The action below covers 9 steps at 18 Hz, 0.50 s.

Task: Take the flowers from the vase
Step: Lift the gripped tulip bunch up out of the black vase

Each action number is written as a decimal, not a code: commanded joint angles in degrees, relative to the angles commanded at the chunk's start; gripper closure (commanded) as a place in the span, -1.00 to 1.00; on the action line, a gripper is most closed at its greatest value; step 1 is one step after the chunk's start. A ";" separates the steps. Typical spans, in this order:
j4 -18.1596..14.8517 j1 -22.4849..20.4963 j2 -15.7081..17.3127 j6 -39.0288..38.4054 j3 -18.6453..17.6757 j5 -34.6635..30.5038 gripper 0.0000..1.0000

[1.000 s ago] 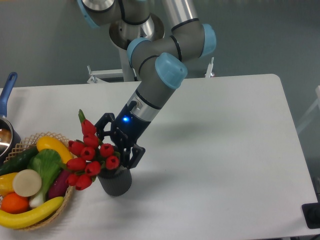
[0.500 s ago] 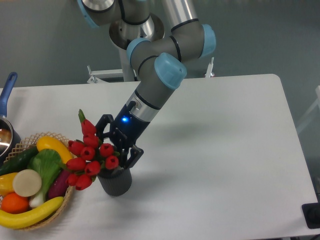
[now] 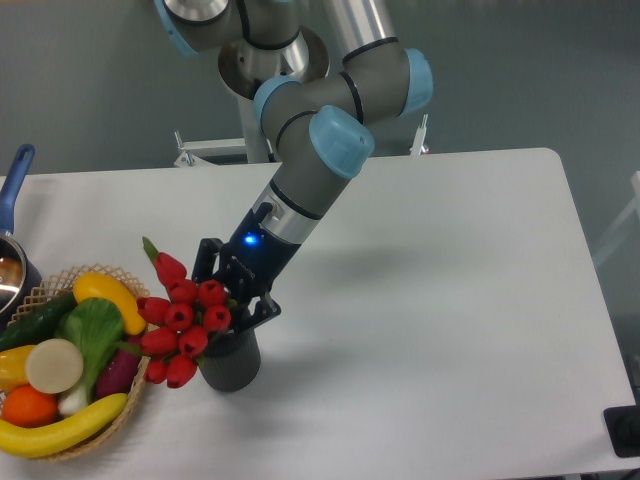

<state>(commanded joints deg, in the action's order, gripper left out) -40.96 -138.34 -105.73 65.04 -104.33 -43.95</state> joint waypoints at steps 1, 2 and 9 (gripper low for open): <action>-0.09 0.00 0.17 -0.09 0.00 0.09 0.23; -0.09 -0.18 0.35 -0.09 0.00 0.09 0.23; -0.09 -0.70 1.49 -4.91 0.61 4.12 0.23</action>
<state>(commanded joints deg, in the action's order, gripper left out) -41.04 -139.04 -104.24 60.13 -103.71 -39.82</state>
